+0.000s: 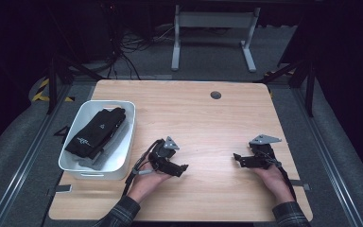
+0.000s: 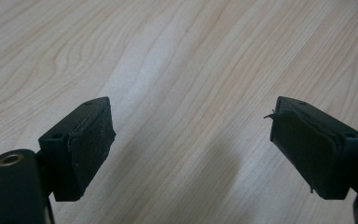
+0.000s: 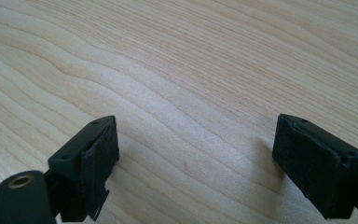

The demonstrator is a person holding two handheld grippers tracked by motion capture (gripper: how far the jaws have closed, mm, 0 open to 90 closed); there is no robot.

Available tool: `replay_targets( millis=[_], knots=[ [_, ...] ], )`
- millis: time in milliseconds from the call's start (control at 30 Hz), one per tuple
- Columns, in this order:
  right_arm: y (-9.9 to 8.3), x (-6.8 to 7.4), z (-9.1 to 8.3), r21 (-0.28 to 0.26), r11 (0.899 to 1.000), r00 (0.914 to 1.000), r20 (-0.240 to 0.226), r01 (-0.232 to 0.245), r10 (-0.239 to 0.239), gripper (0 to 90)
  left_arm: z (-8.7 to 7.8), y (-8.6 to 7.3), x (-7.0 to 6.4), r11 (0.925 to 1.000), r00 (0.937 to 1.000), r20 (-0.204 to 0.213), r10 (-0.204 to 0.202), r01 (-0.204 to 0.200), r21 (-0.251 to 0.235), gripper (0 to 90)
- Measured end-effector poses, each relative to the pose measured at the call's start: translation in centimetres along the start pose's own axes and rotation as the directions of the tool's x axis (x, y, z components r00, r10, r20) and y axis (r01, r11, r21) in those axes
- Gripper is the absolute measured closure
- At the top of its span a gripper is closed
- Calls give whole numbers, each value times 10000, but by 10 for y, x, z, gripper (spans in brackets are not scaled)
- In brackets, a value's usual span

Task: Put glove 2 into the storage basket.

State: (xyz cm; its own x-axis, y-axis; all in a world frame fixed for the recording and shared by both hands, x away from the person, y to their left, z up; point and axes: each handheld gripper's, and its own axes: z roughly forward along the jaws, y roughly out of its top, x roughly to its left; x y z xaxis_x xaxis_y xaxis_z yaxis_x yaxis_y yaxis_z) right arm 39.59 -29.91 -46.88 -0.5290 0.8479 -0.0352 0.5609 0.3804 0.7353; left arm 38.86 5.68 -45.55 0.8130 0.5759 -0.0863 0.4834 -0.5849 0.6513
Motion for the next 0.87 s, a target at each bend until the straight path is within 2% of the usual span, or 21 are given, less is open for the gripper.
replay_targets(
  millis=[133,300,467,867],
  knots=[
    [0,0,0,-3,10000,10000,-6,-5,5,148,10,-3,-4,9998,9999,26,113,-114,175,140],
    [0,0,0,-2,10000,10000,-21,2,-2,148,15,-6,-11,9986,9979,-400,513,-517,-96,136],
    [0,0,0,-9,10000,10000,-40,5,-5,148,20,-10,-13,9958,9975,-432,555,-585,-700,117],
    [0,0,0,-13,10000,10000,-43,1,-1,148,20,-9,-13,9957,9975,-385,593,-618,-695,106]
  ],
)
